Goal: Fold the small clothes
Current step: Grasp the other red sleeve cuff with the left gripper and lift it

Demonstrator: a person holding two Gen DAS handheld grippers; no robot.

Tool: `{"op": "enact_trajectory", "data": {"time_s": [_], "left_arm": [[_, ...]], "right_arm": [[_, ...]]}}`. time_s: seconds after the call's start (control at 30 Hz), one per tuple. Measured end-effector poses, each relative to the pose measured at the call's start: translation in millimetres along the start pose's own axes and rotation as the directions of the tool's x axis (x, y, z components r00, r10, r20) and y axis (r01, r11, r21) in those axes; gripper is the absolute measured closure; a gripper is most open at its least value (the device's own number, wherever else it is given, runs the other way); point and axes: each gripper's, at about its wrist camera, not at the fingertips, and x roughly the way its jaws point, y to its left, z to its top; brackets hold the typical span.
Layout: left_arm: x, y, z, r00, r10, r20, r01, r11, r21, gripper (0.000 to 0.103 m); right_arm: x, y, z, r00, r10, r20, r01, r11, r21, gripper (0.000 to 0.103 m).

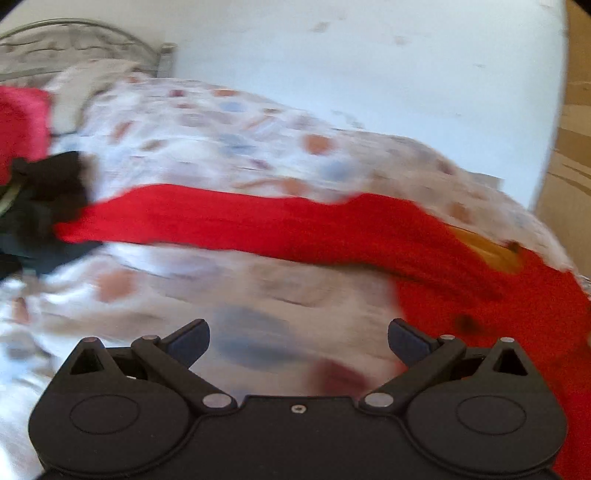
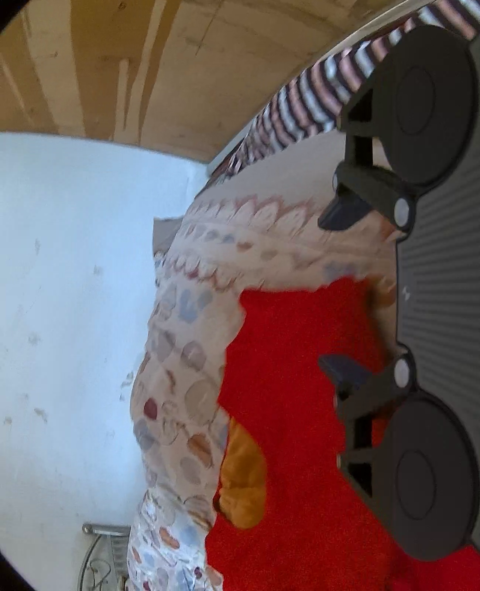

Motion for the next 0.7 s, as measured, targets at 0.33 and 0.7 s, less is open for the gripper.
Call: {"op": "enact_trajectory", "data": {"time_s": [0.33,0.7], "left_arm": [[33.3,136.7,40.5,0.983,0.171,0.062,-0.16,0.976,-0.149,0.001],[87.9,210.4,69.1,0.979,0.199,0.044,-0.168,0.91,-0.379,0.016]], "right_arm": [[59.2,7.6,-2.3,0.977,-0.205,-0.054,0.201,0.978,-0.061,0.01],[-8.9,16.1,-3.4,0.998,-0.069,0.002,0.069,0.997,-0.023,0.001]]}}
